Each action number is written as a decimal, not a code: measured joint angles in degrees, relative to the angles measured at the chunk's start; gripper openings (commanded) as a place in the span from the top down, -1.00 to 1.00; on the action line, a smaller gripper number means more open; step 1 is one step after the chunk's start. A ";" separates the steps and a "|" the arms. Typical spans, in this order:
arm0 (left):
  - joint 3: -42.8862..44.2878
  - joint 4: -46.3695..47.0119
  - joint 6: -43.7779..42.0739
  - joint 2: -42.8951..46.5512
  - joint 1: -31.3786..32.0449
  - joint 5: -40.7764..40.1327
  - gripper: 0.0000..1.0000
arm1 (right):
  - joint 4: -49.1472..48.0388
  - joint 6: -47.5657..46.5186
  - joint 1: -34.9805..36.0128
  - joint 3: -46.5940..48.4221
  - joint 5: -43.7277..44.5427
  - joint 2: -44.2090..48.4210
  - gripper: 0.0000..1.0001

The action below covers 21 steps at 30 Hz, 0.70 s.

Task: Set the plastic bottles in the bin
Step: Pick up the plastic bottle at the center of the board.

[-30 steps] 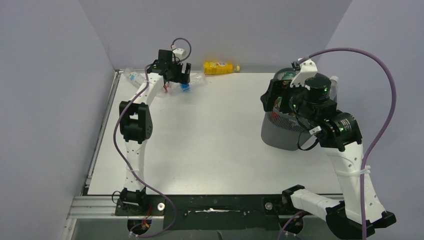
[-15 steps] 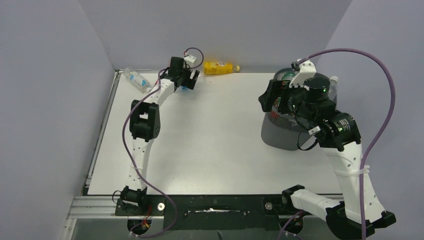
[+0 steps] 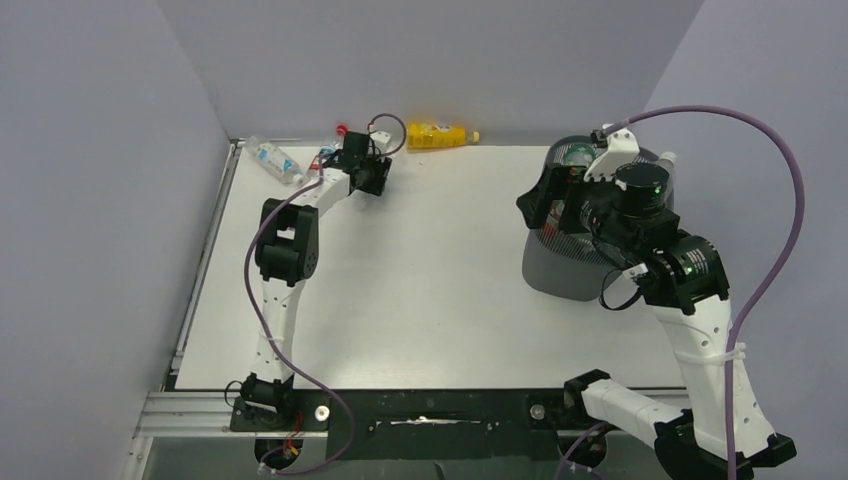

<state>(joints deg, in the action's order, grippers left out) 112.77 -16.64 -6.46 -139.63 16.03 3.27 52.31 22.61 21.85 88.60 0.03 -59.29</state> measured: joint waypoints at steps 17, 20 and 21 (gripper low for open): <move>-3.65 -10.47 18.45 22.32 3.23 15.91 0.24 | 2.84 4.07 0.00 5.05 -1.11 2.73 -0.92; -3.65 -4.90 29.09 26.93 5.07 22.75 0.22 | 3.63 4.26 0.00 8.59 -1.11 2.29 -0.91; -3.65 -2.32 32.81 27.98 5.92 24.57 0.22 | 3.93 4.35 0.00 9.66 -1.11 2.14 -0.91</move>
<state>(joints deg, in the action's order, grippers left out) 109.12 -18.96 26.35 -111.66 21.96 27.83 56.25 26.96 21.85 98.26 -1.08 -57.14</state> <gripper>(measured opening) 0.451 0.959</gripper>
